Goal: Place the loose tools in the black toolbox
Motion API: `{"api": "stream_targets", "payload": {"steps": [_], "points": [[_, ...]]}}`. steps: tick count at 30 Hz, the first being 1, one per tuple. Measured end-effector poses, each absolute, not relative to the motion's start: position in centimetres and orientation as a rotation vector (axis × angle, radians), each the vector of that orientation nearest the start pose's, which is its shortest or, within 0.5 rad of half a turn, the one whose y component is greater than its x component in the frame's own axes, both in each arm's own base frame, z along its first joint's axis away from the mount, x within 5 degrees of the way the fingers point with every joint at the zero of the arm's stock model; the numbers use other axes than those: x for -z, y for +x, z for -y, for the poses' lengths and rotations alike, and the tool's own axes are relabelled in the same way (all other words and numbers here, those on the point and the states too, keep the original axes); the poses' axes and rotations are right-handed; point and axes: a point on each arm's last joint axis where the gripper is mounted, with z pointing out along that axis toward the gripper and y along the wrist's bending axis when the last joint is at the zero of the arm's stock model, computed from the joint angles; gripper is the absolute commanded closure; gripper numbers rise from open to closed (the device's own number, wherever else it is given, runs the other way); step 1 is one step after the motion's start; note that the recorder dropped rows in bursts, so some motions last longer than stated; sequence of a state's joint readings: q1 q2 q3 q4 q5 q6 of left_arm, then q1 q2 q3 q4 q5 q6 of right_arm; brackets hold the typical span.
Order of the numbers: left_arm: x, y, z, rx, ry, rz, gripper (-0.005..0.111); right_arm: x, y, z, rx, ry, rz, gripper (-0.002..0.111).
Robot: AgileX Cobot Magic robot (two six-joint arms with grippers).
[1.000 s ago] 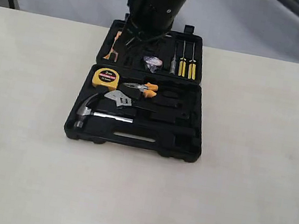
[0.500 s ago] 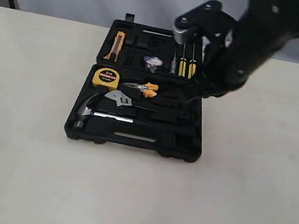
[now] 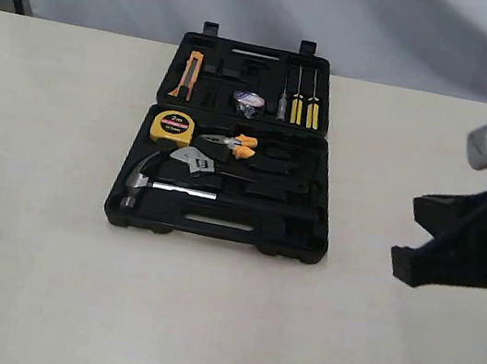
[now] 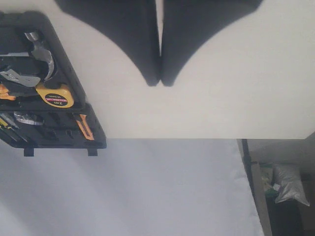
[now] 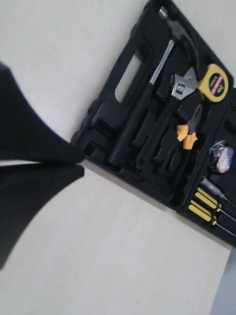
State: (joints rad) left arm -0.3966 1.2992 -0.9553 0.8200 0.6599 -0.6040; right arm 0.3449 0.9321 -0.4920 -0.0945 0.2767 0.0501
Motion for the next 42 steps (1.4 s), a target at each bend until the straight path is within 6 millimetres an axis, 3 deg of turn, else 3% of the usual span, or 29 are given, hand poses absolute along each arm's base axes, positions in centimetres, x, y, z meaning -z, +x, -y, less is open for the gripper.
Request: {"api": "stream_targets", "payload": {"steps": [8, 17, 27, 33, 42], "points": [[-30.8, 26.4, 6.6, -0.377, 0.323, -2.224, 0.105, -24.0, 11.7, -4.2, -0.275, -0.270, -1.942, 0.108], [-30.8, 26.4, 6.6, -0.377, 0.323, -2.224, 0.105, -23.4, 8.3, -3.0, -0.311, -0.235, -1.768, 0.108], [-30.8, 26.4, 6.6, -0.377, 0.323, -2.224, 0.105, -21.2, 6.6, -0.6, -0.155, 0.014, -1.551, 0.108], [-30.8, 26.4, 6.6, -0.377, 0.323, -2.224, 0.105, -20.5, 5.9, 0.2, -0.050, 0.119, -1.590, 0.108], [-30.8, 26.4, 6.6, -0.377, 0.323, -2.224, 0.105, -19.7, 5.6, 0.3, -0.042, 0.132, -1.670, 0.108]]}}
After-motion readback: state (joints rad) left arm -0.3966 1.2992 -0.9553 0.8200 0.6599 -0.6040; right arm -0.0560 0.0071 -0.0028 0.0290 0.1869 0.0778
